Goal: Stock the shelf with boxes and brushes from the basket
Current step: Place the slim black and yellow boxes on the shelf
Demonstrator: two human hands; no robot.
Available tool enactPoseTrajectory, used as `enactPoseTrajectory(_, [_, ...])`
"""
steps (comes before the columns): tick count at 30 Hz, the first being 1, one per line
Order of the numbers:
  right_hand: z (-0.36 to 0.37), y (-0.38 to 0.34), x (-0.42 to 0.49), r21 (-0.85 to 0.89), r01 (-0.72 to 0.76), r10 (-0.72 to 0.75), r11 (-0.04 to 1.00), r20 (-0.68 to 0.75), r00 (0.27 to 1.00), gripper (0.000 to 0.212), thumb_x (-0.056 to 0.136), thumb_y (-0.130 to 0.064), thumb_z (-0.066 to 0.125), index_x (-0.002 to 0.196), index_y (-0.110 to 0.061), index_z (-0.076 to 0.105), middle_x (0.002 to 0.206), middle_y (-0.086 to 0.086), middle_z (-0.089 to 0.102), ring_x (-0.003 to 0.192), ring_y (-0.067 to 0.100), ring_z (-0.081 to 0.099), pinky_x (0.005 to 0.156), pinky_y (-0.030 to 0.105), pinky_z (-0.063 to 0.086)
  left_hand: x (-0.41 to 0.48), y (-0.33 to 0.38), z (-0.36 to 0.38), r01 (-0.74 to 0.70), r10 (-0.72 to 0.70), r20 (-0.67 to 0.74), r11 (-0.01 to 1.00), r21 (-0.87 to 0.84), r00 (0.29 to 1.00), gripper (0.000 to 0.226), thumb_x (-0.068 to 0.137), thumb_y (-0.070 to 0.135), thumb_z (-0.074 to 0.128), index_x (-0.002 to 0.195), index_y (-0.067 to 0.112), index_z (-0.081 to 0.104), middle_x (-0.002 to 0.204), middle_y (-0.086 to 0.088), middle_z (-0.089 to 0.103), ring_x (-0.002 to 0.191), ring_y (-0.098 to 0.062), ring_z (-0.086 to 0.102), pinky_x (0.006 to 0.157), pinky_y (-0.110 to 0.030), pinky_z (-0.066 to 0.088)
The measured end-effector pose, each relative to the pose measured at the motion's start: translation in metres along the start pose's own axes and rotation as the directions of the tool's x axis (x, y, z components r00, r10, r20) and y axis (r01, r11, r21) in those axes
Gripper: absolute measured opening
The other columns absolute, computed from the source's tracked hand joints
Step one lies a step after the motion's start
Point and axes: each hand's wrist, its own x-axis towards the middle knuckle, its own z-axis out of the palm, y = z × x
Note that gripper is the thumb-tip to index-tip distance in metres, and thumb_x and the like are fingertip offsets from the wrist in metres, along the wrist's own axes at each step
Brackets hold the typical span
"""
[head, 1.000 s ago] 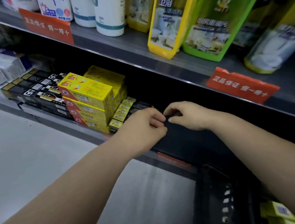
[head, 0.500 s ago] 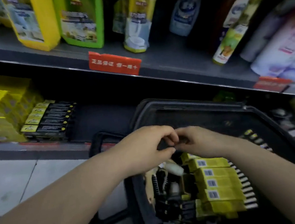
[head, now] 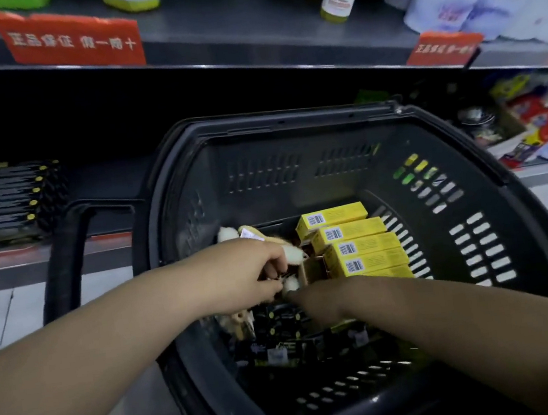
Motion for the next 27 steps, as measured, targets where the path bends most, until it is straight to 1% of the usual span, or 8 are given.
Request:
enactPoseTrajectory(7, [0.000,-0.002,0.000,-0.189,0.015,-0.045,0.982,-0.158,0.986,0.044,0.093,-0.009,0.049,0.135,-0.002,0.036,0.114,0.022,0.056,0.099,0.036,0.058,0.051,0.030,0.028,0.003,0.000,0.000,0.064,-0.063,0.011,0.996,-0.059,0.998,0.022,0.090,0.033,0.055,0.111,0.031,0.057,0.100,0.021,0.062,0.098,-0.001,0.058,0.086,-0.029,0.050])
enactPoseTrajectory(10, [-0.019,-0.003,-0.010,-0.211,-0.008,-0.038,0.977,-0.216,0.976,0.038,0.091,-0.023,0.055,0.125,-0.007,0.048,0.107,0.015,0.062,0.094,0.032,0.060,0.059,0.029,0.035,0.005,0.000,0.001,0.110,-0.111,-0.005,0.993,-0.046,0.994,0.032,0.090,0.035,0.055,0.120,0.027,0.050,0.112,0.018,0.060,0.101,-0.006,0.057,0.085,-0.028,0.048])
enactPoseTrajectory(14, [-0.064,-0.001,-0.040,0.208,-0.026,0.132,0.978,-0.517,0.846,0.026,0.084,-0.033,0.060,0.096,-0.010,0.060,0.077,0.006,0.064,0.072,0.027,0.057,0.052,0.024,0.036,0.010,-0.002,-0.003,0.259,-0.272,-0.082,0.955,-0.145,0.959,0.058,0.085,0.043,0.061,0.129,0.013,0.038,0.130,0.001,0.050,0.108,-0.020,0.055,0.093,-0.039,0.046])
enactPoseTrajectory(17, [-0.086,-0.007,-0.060,0.756,0.314,0.249,0.574,-0.527,0.813,0.018,0.086,-0.027,0.063,0.076,-0.013,0.056,0.068,0.003,0.066,0.058,0.016,0.063,0.049,0.013,0.041,0.011,-0.004,-0.005,0.256,-0.294,-0.054,0.896,-0.362,0.954,0.063,0.079,0.044,0.068,0.124,0.008,0.044,0.119,-0.003,0.057,0.104,-0.020,0.057,0.093,-0.035,0.047])
enactPoseTrajectory(19, [-0.090,-0.012,-0.068,0.850,0.440,0.229,0.289,-0.507,0.831,0.022,0.088,-0.030,0.063,0.078,-0.012,0.056,0.071,0.003,0.071,0.058,0.012,0.068,0.054,0.016,0.050,0.009,-0.003,-0.006,0.234,-0.322,-0.101,0.837,-0.496,0.941,0.054,0.078,0.039,0.071,0.116,0.007,0.050,0.104,-0.004,0.062,0.097,-0.020,0.060,0.088,-0.035,0.049])
enactPoseTrajectory(22, [-0.082,-0.012,-0.065,0.865,0.475,0.153,0.165,-0.498,0.854,0.021,0.092,-0.035,0.055,0.083,-0.017,0.057,0.076,-0.002,0.071,0.072,0.014,0.069,0.069,0.026,0.055,0.007,-0.004,-0.008,0.252,-0.433,-0.166,0.751,-0.611,0.886,0.049,0.082,0.033,0.070,0.119,0.012,0.047,0.107,-0.005,0.062,0.101,-0.020,0.058,0.091,-0.035,0.047])
enactPoseTrajectory(24, [-0.066,-0.009,-0.054,0.910,0.363,0.090,0.202,-0.386,0.918,0.021,0.096,-0.033,0.046,0.093,-0.017,0.059,0.083,0.000,0.069,0.078,0.017,0.064,0.078,0.031,0.052,0.008,-0.007,-0.009,0.270,-0.468,-0.167,0.726,-0.632,0.868,0.049,0.085,0.032,0.067,0.123,0.011,0.045,0.112,-0.008,0.060,0.105,-0.024,0.057,0.097,-0.040,0.045])
enactPoseTrajectory(27, [-0.032,-0.015,-0.034,0.663,0.044,-0.024,0.747,-0.039,0.999,0.033,0.095,-0.032,0.049,0.119,-0.010,0.055,0.100,0.006,0.063,0.091,0.020,0.056,0.068,0.023,0.042,0.008,-0.010,-0.009,0.258,-0.463,-0.142,0.693,-0.673,0.875,0.049,0.086,0.029,0.066,0.126,0.011,0.044,0.116,-0.008,0.059,0.108,-0.024,0.056,0.100,-0.042,0.043])
